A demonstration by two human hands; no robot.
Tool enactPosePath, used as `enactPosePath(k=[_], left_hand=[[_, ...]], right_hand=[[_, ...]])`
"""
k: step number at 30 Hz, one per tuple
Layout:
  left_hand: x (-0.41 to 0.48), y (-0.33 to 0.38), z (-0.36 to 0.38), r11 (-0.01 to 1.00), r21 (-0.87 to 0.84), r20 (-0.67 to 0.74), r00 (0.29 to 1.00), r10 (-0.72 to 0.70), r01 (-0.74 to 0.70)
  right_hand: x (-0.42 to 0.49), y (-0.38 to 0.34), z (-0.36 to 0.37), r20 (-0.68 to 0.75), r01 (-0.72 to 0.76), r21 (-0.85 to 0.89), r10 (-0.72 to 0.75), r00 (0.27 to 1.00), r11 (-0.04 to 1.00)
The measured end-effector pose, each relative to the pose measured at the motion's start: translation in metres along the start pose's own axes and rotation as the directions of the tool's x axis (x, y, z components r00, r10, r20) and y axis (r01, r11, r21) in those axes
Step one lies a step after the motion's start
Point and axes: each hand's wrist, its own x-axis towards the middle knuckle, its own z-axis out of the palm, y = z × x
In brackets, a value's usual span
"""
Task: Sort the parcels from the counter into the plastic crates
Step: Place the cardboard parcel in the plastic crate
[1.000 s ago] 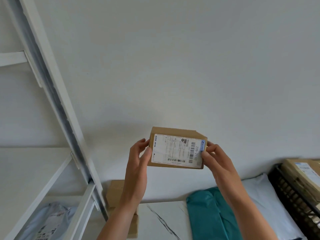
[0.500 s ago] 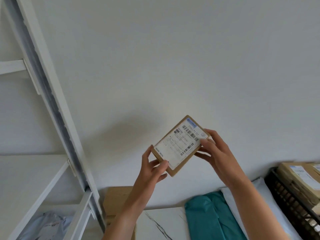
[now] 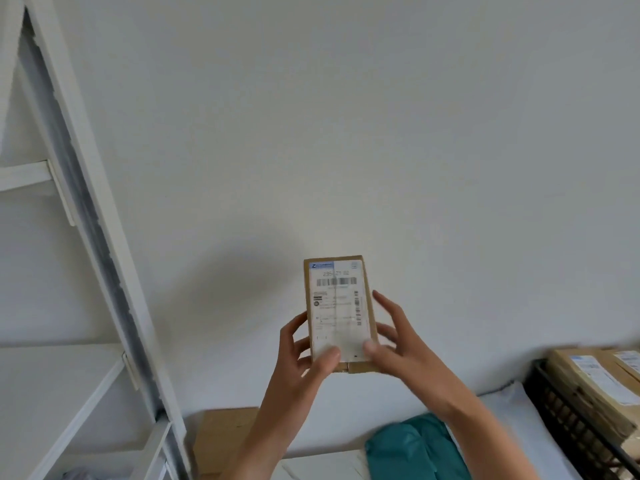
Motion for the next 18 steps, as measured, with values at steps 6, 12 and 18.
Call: enactPosePath(k=[6,12,18], left_hand=[[-0.001,0.027,-0.001,0.994,0.08,0.088,0.994,0.07,-0.077],[-0.006,0.066,-0.001,0.96,0.095,0.128,0.959,0.252,-0.264],[-0.006,0.092,-0.002,0.911,0.078,0.178,0.905,0.387,-0.405]], right_hand=[[-0.013,-0.015,0.001,-0.043,0.146,0.054,-0.144,0.989,0.988],[-0.027,-0.049,-0.008,-0.058,0.287,0.068,-0.283,0.957,0.956],[-0.038,-0.076,-0.017,-0.072,0.401,0.015,-0.399,0.914,0.916]])
